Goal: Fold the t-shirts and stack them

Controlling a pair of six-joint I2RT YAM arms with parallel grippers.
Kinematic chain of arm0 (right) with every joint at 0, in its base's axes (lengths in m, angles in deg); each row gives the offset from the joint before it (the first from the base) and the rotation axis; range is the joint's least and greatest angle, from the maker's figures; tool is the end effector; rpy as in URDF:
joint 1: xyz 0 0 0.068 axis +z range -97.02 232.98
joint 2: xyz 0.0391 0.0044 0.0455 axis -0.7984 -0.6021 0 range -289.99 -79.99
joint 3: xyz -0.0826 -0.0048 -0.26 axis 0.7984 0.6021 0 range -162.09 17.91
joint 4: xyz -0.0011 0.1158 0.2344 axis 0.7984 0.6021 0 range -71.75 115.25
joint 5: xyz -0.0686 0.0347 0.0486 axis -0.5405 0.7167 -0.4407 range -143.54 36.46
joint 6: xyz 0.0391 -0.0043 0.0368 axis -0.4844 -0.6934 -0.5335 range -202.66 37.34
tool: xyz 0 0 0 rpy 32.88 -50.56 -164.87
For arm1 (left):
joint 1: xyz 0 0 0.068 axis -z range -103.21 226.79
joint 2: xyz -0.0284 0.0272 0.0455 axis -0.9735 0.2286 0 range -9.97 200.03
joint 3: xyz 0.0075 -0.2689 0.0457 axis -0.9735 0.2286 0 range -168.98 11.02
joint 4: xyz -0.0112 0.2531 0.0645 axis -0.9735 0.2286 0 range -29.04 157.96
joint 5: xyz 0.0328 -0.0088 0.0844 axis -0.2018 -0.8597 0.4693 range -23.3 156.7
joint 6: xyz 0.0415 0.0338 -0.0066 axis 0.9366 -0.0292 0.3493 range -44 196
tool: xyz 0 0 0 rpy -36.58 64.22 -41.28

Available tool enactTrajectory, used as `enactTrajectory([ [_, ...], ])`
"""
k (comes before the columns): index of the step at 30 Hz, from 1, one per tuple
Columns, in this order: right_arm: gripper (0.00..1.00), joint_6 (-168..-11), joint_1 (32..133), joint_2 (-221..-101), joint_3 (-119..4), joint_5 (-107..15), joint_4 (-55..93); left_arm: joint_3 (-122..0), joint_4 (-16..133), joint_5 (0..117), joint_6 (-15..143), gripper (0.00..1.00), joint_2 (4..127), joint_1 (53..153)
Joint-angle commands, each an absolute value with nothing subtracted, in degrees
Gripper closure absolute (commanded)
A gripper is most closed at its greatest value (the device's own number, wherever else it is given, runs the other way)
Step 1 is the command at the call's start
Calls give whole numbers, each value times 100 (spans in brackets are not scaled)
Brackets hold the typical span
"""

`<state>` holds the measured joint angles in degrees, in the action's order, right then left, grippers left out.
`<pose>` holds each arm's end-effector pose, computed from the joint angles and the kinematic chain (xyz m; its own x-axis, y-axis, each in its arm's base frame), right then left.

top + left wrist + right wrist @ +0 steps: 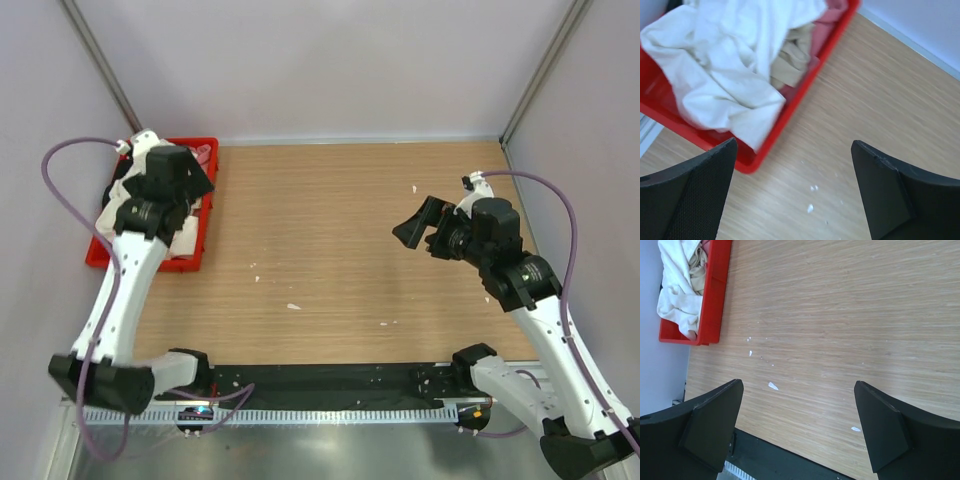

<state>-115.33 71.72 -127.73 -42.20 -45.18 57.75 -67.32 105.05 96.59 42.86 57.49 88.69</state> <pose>0.1557 0.0583 0.3703 -0.6012 0.3600 -0.7134 -0.1376 0.8328 0.5362 0.2343 -0.0314 0.4051 -0.3234 -0.4162 -0.8498 -0.4848 0.8441 -0.2289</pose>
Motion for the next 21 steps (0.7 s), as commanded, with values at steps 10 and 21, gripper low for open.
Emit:
enactTrajectory([
  [10, 0, -11422, 7170, -12727, -3781, -4176, 4901, -7519, 9770, 9456, 4261, 23, 8993, 6791],
  [21, 0, -11114, 7170, -12886, -4053, -4413, 5182, -8696, 9866, 8710, 4752, 100, 9332, 6861],
])
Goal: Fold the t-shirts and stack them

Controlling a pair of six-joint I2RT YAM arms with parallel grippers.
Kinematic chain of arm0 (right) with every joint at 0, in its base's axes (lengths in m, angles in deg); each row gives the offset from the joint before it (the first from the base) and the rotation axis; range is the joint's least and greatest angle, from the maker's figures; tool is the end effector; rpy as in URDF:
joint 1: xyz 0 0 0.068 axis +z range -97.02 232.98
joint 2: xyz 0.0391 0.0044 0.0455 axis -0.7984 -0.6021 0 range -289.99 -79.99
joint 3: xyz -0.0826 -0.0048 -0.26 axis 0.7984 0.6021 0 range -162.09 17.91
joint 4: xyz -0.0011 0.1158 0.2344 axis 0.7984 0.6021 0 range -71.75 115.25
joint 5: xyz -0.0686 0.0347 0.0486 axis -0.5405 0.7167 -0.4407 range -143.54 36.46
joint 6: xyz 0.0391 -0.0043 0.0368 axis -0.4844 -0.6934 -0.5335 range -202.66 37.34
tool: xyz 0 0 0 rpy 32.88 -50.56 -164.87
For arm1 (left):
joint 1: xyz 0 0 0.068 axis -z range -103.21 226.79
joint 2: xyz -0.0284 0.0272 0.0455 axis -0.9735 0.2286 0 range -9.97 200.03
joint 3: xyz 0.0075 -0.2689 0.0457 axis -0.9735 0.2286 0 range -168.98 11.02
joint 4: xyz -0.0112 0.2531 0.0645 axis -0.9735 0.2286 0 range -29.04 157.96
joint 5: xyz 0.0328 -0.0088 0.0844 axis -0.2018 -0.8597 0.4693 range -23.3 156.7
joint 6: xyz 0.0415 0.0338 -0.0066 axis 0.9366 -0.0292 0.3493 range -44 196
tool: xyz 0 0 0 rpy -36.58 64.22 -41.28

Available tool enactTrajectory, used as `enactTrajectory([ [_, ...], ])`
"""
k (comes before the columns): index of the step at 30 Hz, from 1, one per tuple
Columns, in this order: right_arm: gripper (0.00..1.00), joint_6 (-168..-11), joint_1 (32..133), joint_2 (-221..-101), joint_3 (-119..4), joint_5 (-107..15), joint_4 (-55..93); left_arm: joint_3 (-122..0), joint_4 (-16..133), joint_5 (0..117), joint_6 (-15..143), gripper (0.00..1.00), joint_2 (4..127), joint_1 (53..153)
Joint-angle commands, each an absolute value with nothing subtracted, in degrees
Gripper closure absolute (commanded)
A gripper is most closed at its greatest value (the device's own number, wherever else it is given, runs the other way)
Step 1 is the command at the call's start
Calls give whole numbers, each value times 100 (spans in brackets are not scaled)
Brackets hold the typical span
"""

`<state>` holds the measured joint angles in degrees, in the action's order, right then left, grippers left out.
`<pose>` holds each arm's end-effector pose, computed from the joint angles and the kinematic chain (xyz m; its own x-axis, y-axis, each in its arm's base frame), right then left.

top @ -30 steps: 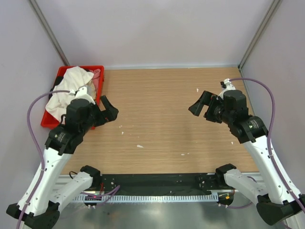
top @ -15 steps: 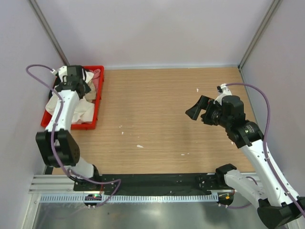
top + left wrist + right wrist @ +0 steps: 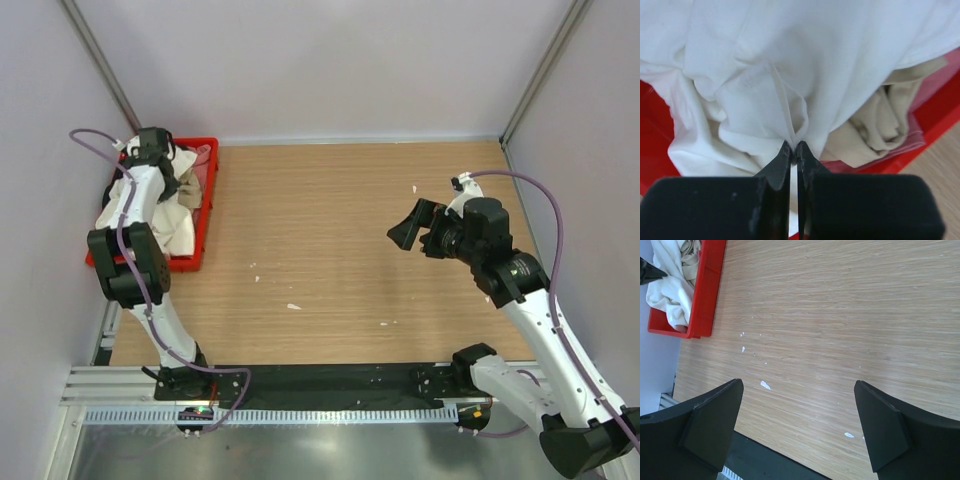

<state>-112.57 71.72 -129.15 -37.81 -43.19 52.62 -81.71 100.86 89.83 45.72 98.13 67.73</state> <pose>0.1688 0.0640 0.3501 -0.6156 0.3091 -0.7249 -0.1841 0.8380 0.5137 0.4076 0.0790 0.2697 -0.5164 -0.5518 -0.6548 -0.7251 0.6886 -0.0085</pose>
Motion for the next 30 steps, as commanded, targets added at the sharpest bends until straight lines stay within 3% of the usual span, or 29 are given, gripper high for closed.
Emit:
enactTrajectory([
  [1, 0, -11131, 7170, -12868, -4062, -4405, 5182, -9011, 9866, 8648, 4796, 100, 9252, 6922],
  [8, 0, -11430, 7170, -12727, -4246, -4413, 5261, -11224, 9683, 7823, 4964, 100, 8505, 8378],
  [10, 0, -11535, 7179, -12710, -4343, -4571, 5444, -11562, 9376, 7059, 4545, 100, 8173, 8679],
  [13, 0, -11685, 7170, -12675, -4562, -4931, 5708, -11371, 7869, 5575, 3483, 100, 7645, 9084],
  [17, 0, -11913, 7170, -12526, -4546, -5107, 5815, -10676, 7273, 5089, 3215, 100, 7205, 10031],
  [20, 0, -12063, 7170, -12464, -4484, -5134, 5876, -9466, 7134, 5000, 3153, 100, 6740, 10454],
  [27, 1, -12168, 7170, -12332, -4098, -5845, 6096, -4905, 6896, 5800, 2583, 100, 5579, 11044],
  [28, 2, -12160, 7170, -12366, -3958, -5985, 6070, -4100, 6861, 5782, 2521, 96, 5525, 11210],
  [29, 2, -12168, 7170, -12402, -3878, -6039, 6009, -3831, 6860, 5713, 2503, 74, 5516, 11273],
  [30, 3, -12082, 7170, -12437, -3790, -6065, 5826, -3559, 6895, 5547, 2476, 67, 5438, 11308],
])
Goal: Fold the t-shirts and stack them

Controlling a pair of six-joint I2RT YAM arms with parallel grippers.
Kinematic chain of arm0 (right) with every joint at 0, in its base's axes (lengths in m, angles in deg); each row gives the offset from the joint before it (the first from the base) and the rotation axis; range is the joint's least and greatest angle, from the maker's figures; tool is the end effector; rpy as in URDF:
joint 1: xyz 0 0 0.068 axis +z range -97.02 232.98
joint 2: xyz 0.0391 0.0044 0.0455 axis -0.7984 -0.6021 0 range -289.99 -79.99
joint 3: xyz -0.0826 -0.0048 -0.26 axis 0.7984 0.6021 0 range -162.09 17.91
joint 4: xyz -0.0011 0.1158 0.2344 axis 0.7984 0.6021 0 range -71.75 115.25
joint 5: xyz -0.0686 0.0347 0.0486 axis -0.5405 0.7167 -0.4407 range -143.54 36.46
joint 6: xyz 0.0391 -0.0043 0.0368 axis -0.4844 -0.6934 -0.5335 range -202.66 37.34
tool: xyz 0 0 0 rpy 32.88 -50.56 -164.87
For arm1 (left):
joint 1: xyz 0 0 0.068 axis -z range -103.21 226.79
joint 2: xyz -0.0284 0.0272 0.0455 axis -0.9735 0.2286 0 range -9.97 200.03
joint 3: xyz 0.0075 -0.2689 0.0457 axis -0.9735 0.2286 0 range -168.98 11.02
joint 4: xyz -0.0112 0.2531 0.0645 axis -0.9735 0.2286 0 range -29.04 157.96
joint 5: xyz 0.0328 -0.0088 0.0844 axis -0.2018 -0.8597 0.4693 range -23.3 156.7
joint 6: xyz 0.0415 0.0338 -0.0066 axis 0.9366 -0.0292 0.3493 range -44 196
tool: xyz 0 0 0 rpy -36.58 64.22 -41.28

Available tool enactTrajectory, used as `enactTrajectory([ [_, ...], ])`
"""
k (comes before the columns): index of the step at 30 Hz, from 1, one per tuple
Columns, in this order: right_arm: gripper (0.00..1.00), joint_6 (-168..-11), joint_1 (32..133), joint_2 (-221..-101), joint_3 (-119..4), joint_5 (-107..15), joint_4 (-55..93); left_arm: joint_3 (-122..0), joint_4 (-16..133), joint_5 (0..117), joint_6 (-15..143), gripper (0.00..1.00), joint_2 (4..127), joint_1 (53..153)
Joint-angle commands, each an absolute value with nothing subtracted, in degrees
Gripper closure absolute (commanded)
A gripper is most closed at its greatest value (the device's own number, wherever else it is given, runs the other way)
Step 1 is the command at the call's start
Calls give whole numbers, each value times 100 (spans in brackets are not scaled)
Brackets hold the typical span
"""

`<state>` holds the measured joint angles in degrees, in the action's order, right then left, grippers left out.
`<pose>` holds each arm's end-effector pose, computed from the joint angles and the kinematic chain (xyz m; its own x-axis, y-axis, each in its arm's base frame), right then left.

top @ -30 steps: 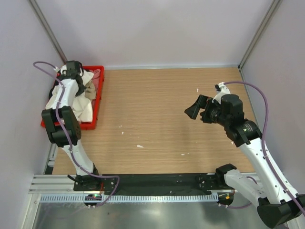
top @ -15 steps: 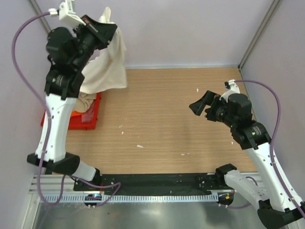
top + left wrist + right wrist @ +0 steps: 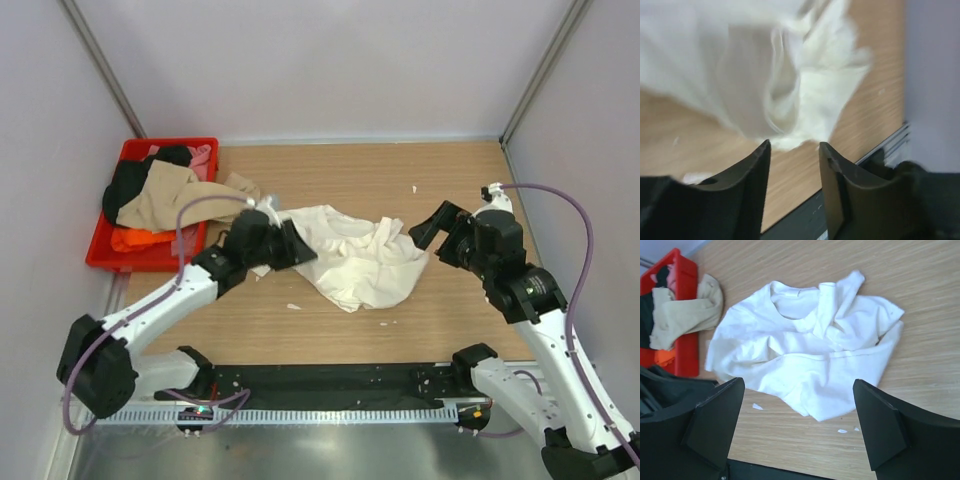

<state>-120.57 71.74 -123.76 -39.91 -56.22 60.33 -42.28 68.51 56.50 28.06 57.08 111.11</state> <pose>0.1418 0.0464 0.3624 -0.5244 0.4700 -0.7100 0.0508 0.8496 0.5250 0.2201 -0.1580 0.3171 -0.7142 -0.3972 -0.5764 0.2404 0.6343 -0.7348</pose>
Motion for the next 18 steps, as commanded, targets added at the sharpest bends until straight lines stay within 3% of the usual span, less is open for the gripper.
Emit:
enactTrajectory([
  [1, 4, -12028, 7170, -12585, -3607, -5996, 5693, -3373, 7043, 5510, 2459, 51, 5376, 11343],
  [3, 7, -11897, 7170, -12822, -3465, -5829, 5133, -3143, 7377, 5823, 2502, 36, 5157, 11344],
  [4, 10, -11835, 7170, -13172, -3386, -5707, 4938, -3178, 7910, 6122, 2642, 24, 4947, 11344],
  [7, 14, -11808, 7170, -14260, -3542, -5618, 4541, -3852, 9235, 7528, 3080, 13, 4874, 11300],
  [10, 17, -11747, 7170, -15027, -3832, -5652, 4470, -4557, 10161, 8416, 3328, 11, 5259, 10933],
  [12, 18, -11720, 7170, -15521, -3930, -5714, 4374, -4891, 10296, 8419, 3539, 12, 5488, 10511],
  [15, 20, -11729, 7161, -15742, -4036, -5425, 4181, -5346, 9972, 8567, 4048, 16, 6006, 9745],
  [18, 20, -11773, 7179, -15680, -3870, -5004, 3961, -6328, 10068, 9507, 4637, 15, 7077, 9534],
])
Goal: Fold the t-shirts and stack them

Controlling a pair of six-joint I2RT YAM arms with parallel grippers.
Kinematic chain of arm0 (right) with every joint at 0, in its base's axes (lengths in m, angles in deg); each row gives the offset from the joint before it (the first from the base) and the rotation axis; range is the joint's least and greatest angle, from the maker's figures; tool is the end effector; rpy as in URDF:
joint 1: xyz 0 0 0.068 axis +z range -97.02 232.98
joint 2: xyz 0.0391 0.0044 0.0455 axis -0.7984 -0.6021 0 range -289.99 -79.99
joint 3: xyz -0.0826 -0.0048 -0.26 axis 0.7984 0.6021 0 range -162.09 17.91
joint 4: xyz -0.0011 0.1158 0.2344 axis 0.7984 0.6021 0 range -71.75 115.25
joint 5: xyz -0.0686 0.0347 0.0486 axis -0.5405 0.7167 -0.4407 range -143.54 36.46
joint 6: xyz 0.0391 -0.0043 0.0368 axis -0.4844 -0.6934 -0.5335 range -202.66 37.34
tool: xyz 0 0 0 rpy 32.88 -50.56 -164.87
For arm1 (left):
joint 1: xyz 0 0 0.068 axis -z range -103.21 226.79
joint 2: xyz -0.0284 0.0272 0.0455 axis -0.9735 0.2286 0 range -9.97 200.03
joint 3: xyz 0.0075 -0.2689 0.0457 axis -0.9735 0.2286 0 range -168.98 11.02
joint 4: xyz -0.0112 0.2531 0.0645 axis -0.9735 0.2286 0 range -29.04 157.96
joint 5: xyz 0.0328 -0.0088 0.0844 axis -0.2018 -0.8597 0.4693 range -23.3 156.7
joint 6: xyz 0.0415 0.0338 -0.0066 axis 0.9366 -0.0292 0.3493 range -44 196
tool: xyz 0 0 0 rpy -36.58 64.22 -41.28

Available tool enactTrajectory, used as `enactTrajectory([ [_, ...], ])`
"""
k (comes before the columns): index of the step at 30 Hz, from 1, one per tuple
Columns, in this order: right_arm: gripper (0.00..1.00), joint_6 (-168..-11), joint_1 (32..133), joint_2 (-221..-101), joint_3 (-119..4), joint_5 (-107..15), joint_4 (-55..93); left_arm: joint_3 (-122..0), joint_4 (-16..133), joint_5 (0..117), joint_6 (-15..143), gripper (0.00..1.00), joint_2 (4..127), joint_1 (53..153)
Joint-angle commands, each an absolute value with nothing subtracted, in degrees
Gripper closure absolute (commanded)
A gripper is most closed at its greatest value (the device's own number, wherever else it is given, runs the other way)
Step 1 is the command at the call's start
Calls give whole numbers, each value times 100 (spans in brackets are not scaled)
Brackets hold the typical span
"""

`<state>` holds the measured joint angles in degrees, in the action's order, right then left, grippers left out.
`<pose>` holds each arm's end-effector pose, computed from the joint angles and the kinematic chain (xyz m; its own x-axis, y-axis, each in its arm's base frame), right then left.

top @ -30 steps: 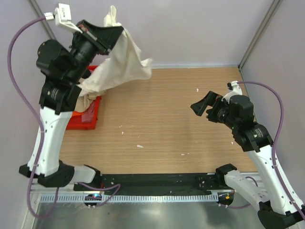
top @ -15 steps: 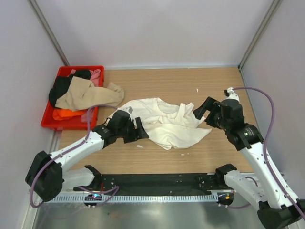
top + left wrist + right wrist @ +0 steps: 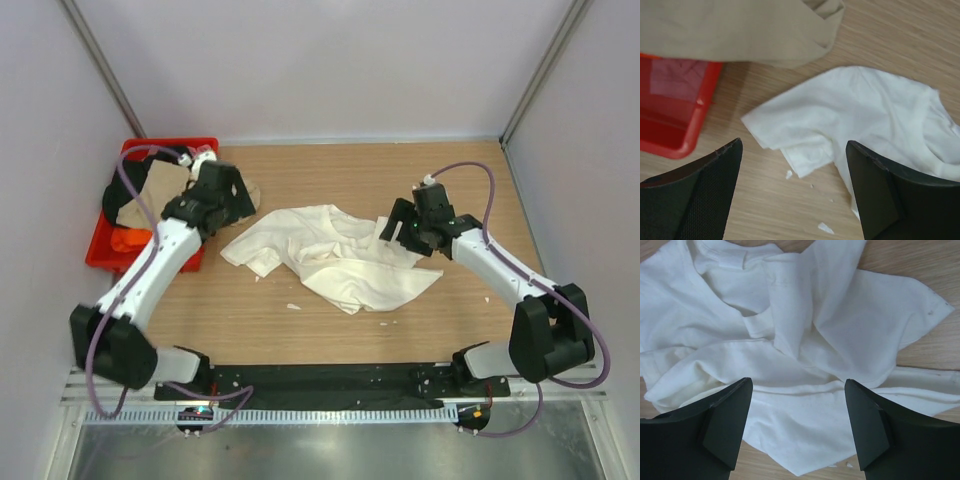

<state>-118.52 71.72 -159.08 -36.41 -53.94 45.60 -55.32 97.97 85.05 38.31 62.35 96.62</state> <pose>0.2700 0.0913 0.2381 -0.7916 0.3500 -0.5009 0.1808 0.9171 0.3552 0.2564 -0.0807 0.3258 -0.5720 -0.4106 -0.7101 -0.3087 0.9098 -0.2774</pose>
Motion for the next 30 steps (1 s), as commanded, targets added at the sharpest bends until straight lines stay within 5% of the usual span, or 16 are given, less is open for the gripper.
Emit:
enactTrajectory([
  [1, 20, -11764, 7179, -15672, -3843, -4976, 3926, -6577, 10155, 9631, 4708, 16, 7437, 9516],
  [12, 20, -11703, 7179, -15636, -3754, -4598, 3697, -8239, 10340, 10991, 5736, 19, 10515, 9515],
  [15, 20, -11615, 7179, -15680, -3877, -4572, 3688, -8925, 10612, 11292, 5912, 54, 11183, 9507],
  [16, 20, -11571, 7179, -15706, -3965, -4554, 3749, -9048, 10674, 11458, 5974, 76, 11324, 9507],
  [19, 20, -11527, 7179, -15698, -4044, -4580, 3811, -9374, 10692, 11600, 6053, 100, 11291, 9507],
  [30, 20, -11606, 7170, -15522, -4115, -4440, 3846, -10349, 10928, 12479, 6291, 100, 10113, 8216],
])
